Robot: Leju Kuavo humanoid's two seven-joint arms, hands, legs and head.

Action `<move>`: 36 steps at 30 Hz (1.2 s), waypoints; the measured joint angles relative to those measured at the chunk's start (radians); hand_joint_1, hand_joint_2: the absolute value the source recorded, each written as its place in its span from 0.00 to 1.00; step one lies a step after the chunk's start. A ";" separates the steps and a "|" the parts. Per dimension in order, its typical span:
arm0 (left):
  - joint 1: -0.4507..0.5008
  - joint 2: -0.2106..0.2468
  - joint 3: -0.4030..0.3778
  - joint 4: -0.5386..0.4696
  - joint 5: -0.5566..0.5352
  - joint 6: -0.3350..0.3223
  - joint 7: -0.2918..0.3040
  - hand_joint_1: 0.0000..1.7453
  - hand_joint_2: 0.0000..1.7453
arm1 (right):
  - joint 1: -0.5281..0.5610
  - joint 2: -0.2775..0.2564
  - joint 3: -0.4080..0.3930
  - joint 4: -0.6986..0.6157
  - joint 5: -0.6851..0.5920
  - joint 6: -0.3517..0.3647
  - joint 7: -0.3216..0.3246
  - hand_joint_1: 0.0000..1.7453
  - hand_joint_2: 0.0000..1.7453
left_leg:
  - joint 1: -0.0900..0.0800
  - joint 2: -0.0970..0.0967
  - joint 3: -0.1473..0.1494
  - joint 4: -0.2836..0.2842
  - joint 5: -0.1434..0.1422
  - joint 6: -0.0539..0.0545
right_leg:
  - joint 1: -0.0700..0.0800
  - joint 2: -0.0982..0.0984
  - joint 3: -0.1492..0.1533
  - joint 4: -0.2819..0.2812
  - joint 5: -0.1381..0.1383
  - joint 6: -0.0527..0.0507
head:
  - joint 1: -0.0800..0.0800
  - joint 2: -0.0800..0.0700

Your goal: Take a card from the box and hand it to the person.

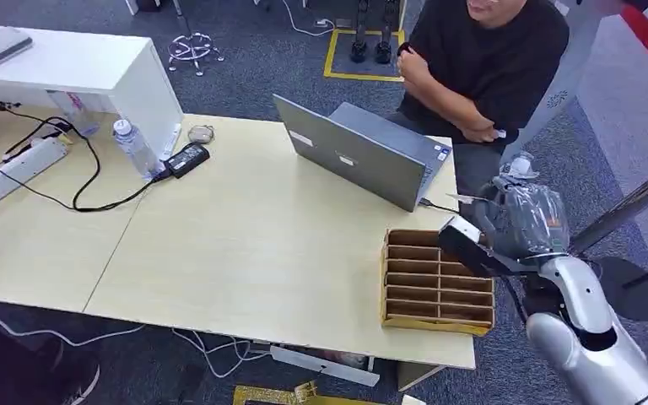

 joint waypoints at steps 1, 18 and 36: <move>0.000 0.000 0.000 0.000 -0.002 -0.001 -0.001 0.00 0.00 | -0.008 0.003 0.000 0.025 -0.011 -0.008 -0.011 0.81 1.00 | 0.000 0.000 0.000 0.000 0.000 0.000 | 0.000 0.000 0.000 0.000 0.000 0.000 | 0.000 0.000; 0.000 0.000 -0.003 0.000 -0.021 -0.020 -0.007 0.00 0.00 | -0.071 0.056 0.006 0.281 -0.113 -0.144 -0.091 0.83 1.00 | 0.000 0.000 0.000 0.000 0.000 0.000 | 0.000 0.000 0.000 0.000 0.000 0.000 | 0.000 0.000; -0.001 0.006 -0.004 0.000 -0.026 -0.060 0.004 0.00 0.00 | -0.080 0.091 0.007 0.419 -0.027 -0.180 -0.050 0.00 1.00 | 0.000 0.000 0.000 0.000 0.000 0.000 | 0.000 0.000 0.000 0.000 0.000 0.000 | 0.000 0.000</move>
